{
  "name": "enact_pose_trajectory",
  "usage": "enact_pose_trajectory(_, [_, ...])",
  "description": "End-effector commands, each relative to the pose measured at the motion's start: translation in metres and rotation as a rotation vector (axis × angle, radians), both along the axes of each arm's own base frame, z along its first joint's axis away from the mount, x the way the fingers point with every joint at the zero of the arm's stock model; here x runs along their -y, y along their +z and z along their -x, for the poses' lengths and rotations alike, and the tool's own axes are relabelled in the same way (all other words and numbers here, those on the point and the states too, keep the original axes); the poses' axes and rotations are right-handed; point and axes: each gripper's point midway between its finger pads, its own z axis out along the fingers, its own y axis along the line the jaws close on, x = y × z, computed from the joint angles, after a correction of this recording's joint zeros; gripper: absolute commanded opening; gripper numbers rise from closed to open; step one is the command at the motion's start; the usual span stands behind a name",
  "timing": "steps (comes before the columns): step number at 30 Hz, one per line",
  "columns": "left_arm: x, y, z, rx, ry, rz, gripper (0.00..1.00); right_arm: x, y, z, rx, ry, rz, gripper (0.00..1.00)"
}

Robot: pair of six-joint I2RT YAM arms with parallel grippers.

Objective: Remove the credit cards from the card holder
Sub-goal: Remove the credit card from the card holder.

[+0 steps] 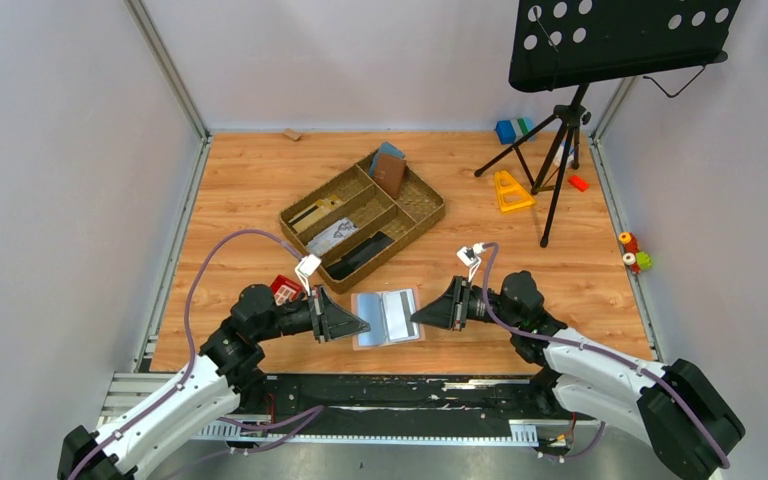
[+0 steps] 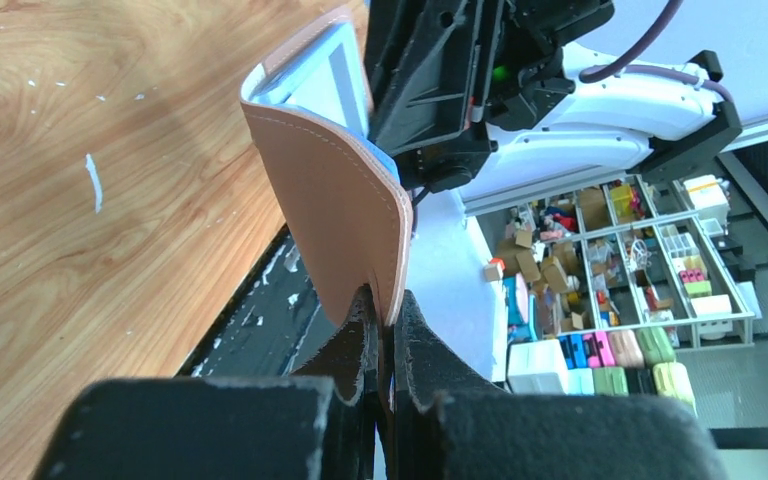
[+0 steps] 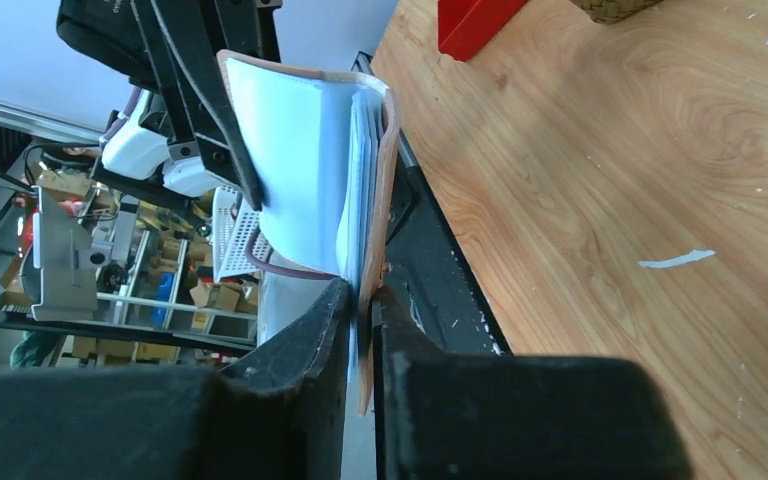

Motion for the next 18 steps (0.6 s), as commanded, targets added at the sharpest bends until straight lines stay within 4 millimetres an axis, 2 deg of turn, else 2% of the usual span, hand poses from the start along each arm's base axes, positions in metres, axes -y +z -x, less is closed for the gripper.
enact_pose_trajectory(1, [0.0015,0.0194,-0.0044,0.095,0.0,0.015,0.0,-0.0024,0.0223,0.0078,0.044,0.043,-0.083,0.14])
enact_pose_trajectory(3, [0.0011,0.019,-0.0037,0.095,-0.001,0.018,0.0,-0.0022,0.0218,0.0084,0.043,0.044,-0.082,0.34])
enact_pose_trajectory(7, [-0.0013,0.0226,-0.0018,0.108,0.006,0.034,0.0,-0.0035,0.0248,0.0102,0.049,0.064,-0.091,0.45])
enact_pose_trajectory(8, [-0.0018,0.0247,-0.0013,0.113,0.008,0.04,0.0,-0.0043,0.0252,0.0103,0.047,0.069,-0.093,0.45])
enact_pose_trajectory(11, [-0.0035,0.0254,-0.0005,0.12,0.013,0.04,0.0,-0.0054,0.0278,0.011,0.042,0.079,-0.107,0.37])
enact_pose_trajectory(18, [-0.0038,0.0254,0.0004,0.124,0.009,0.039,0.0,-0.0102,0.0234,0.0115,0.023,0.095,-0.095,0.38])
